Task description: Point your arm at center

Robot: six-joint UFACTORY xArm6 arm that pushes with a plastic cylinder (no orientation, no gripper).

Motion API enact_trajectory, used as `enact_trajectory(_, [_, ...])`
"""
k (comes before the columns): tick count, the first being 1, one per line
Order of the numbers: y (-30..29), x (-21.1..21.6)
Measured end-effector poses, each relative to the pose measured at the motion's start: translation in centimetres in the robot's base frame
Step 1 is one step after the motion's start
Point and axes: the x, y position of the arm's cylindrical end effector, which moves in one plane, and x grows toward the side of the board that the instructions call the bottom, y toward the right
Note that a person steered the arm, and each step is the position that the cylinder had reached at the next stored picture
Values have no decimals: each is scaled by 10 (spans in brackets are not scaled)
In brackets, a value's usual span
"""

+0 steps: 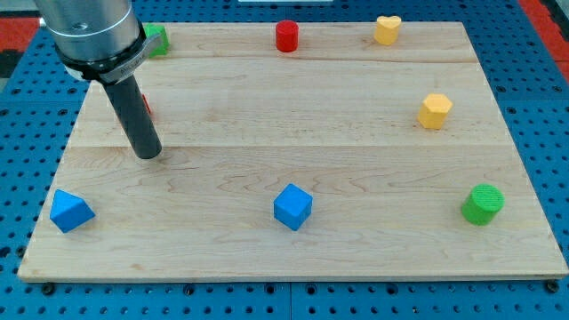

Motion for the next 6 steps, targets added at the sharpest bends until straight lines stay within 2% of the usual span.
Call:
enact_trajectory(3, [0, 0])
enact_trajectory(4, [28, 0])
enact_trajectory(5, [119, -13])
enact_trajectory(6, [165, -24])
